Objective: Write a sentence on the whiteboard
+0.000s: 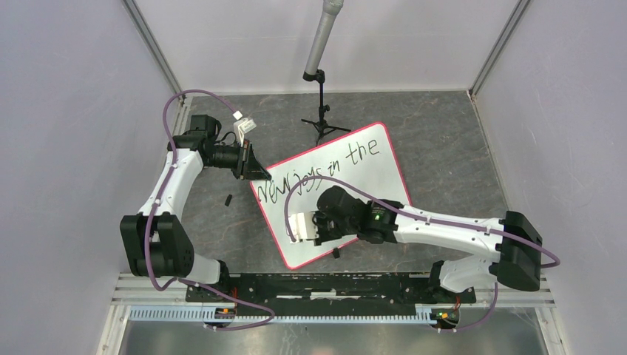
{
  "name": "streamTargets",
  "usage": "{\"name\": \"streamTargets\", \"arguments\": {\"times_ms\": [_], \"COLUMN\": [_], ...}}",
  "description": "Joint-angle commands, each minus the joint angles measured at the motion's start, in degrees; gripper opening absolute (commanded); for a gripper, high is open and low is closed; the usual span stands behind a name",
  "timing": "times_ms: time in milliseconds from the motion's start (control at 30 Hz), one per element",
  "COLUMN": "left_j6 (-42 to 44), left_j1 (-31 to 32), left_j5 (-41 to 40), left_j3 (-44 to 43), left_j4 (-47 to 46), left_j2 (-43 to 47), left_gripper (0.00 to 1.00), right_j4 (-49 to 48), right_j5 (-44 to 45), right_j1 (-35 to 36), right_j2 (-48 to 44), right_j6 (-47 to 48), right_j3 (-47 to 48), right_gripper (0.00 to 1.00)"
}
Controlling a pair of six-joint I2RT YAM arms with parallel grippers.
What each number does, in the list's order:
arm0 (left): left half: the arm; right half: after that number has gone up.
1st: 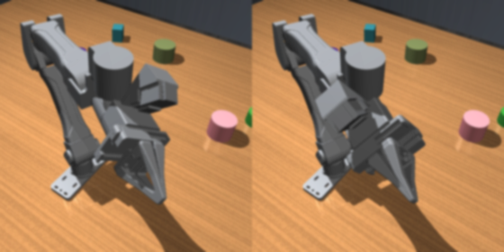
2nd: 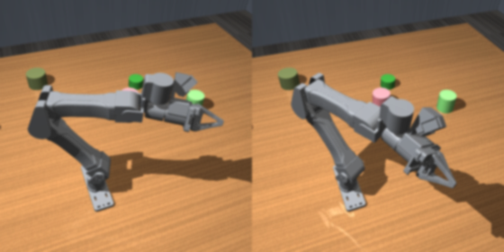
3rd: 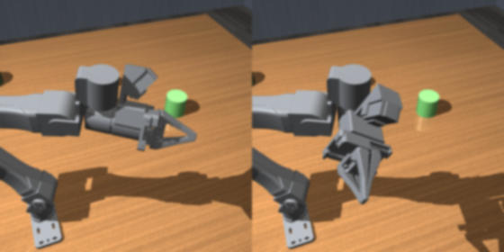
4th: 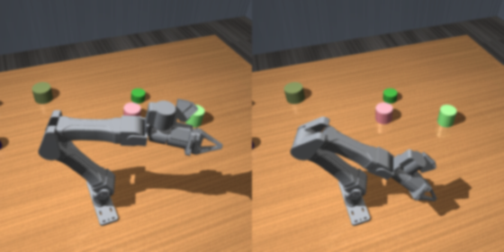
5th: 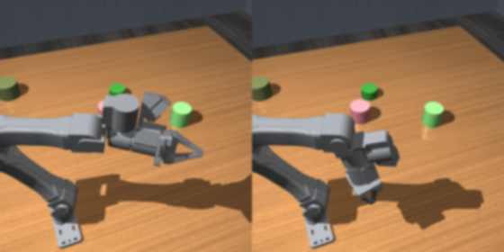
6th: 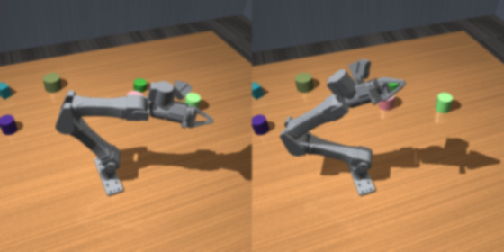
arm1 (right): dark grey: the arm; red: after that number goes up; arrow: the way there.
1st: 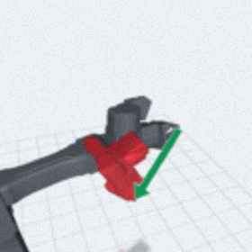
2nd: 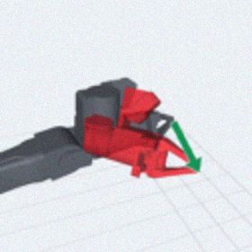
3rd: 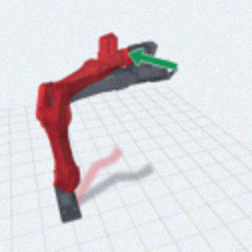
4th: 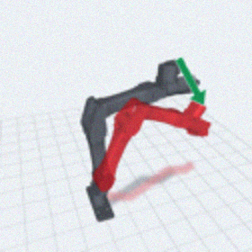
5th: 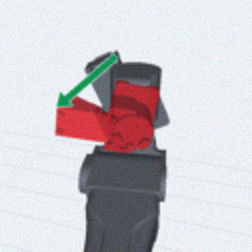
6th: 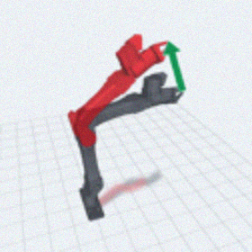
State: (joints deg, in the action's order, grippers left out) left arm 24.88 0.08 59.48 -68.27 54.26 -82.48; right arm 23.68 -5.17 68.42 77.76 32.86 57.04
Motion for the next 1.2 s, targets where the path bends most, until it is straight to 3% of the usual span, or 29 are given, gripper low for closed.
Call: {"name": "streamTargets", "arguments": {"times_ms": [0, 433, 800, 1167], "left_j6": [-0.47, -0.47, -0.61, -0.63], "left_j1": [1.32, 1.33, 1.33, 1.35], "left_j5": [-5.88, -6.04, -6.29, -6.02], "left_j3": [1.02, 0.95, 0.71, 0.86], "left_j4": [-1.48, -1.53, -1.49, -1.48], "left_j2": [-1.36, -1.34, -1.58, -1.69], "left_gripper": [0.03, 0.02, 0.02, 0.02], "right_j4": [-2.67, -0.70, 2.66, 1.58], "right_j5": [4.01, 3.86, -3.54, -2.27], "right_j1": [-1.50, -3.96, -2.58, -3.07], "right_j2": [0.38, -1.09, -1.31, -5.33], "right_j6": [-0.77, -0.42, 0.77, -1.82], "right_j3": [3.59, 2.56, -1.44, 0.22], "right_gripper": [0.00, 0.00, 0.00, 0.00]}}
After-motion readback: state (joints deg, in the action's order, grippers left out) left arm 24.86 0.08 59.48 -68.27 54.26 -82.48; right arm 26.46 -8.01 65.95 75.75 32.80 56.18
